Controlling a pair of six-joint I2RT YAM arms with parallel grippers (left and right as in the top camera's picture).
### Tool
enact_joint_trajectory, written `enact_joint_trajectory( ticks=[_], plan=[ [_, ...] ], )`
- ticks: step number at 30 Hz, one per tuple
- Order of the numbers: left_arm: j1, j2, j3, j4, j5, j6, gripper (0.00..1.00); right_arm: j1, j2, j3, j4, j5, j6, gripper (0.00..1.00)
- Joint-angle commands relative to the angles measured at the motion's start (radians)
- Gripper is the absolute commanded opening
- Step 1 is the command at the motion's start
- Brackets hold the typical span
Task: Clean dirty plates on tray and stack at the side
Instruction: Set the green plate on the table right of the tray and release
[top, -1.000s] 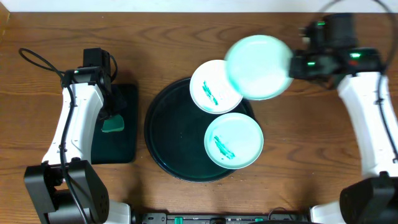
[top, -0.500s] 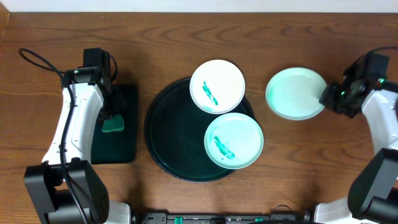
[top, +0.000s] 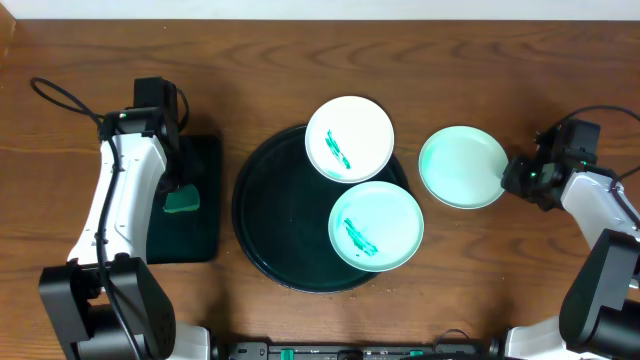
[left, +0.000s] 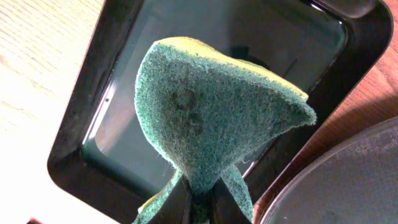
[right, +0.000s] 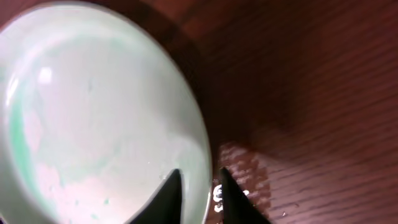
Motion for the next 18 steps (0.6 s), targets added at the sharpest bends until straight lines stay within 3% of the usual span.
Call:
enact_joint_trajectory(
  ticks=[1,4,11,18],
  plan=[
    [0.003,-0.023,-0.009,-0.003,-0.005,0.012,0.07,0.007,-0.003,0.045,-0.049,-0.083,-0.036,0.27],
    [0.003,-0.026,0.022,-0.019,0.059,0.068,0.07,0.020,-0.003,0.141,-0.192,-0.142,-0.081,0.36],
    [0.002,-0.051,0.095,-0.048,0.249,0.165,0.07,0.135,-0.003,0.356,-0.538,-0.156,-0.203,0.40],
    [0.001,-0.054,0.095,-0.044,0.336,0.187,0.07,0.325,-0.001,0.297,-0.588,-0.150,-0.274,0.41]
  ],
)
